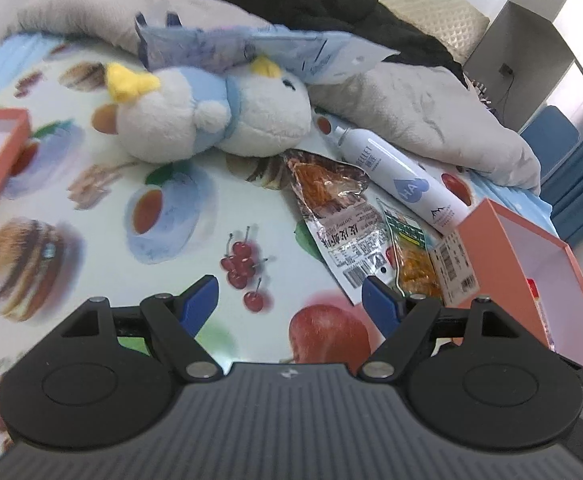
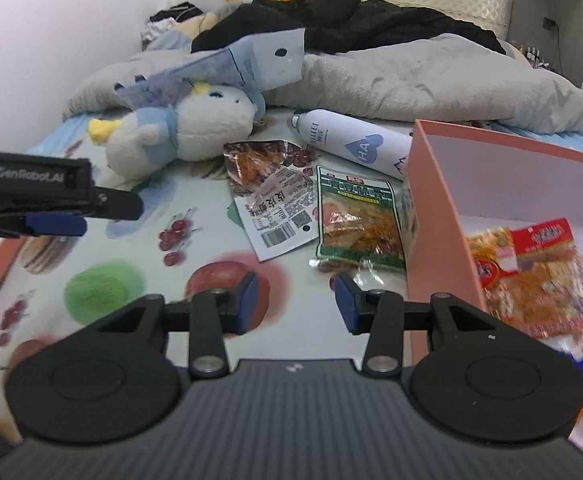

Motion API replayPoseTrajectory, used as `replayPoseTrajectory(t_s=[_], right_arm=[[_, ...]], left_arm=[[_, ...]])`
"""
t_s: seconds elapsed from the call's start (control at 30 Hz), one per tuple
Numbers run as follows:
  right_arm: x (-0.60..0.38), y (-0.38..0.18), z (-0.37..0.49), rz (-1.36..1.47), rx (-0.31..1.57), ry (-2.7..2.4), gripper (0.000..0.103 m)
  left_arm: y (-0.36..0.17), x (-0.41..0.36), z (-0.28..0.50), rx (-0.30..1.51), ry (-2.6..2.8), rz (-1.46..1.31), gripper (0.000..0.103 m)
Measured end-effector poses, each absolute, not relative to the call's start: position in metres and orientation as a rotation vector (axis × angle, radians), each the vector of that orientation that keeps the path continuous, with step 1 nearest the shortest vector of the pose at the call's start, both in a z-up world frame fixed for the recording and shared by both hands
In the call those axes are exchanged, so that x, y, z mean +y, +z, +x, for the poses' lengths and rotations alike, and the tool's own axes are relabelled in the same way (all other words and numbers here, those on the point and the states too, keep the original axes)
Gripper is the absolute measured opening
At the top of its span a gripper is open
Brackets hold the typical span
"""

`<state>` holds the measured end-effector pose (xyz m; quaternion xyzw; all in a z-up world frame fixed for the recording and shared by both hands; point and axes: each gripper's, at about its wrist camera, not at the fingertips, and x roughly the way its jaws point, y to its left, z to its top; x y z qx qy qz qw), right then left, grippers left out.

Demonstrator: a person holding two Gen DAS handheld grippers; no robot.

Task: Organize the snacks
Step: 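Lower the left gripper onto the brown jerky bag and close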

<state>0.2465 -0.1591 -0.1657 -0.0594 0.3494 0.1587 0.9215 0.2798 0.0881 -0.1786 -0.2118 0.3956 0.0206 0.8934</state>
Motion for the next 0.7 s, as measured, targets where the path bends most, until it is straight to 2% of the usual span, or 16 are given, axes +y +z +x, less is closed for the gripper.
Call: replayPoseTrajectory(t_s=[0.33, 0.4, 0.43, 0.7], right_arm=[[-0.143, -0.197, 0.306, -0.187, 0.753, 0.275, 0.046], [-0.143, -0.201, 0.314, -0.184, 0.748, 0.27, 0.069], [-0.142, -0.202, 0.317, -0.185, 0.738, 0.263, 0.074], [-0.129, -0.215, 0.345, -0.231, 0.743, 0.223, 0.077]], left_arm=[[-0.216, 0.081, 0.371, 0.861, -0.016, -0.453, 0.095], [-0.22, 0.078, 0.389, 0.865, -0.031, -0.438, 0.096], [-0.221, 0.077, 0.398, 0.867, -0.023, -0.428, 0.098], [-0.233, 0.059, 0.451, 0.909, -0.028, -0.406, 0.1]])
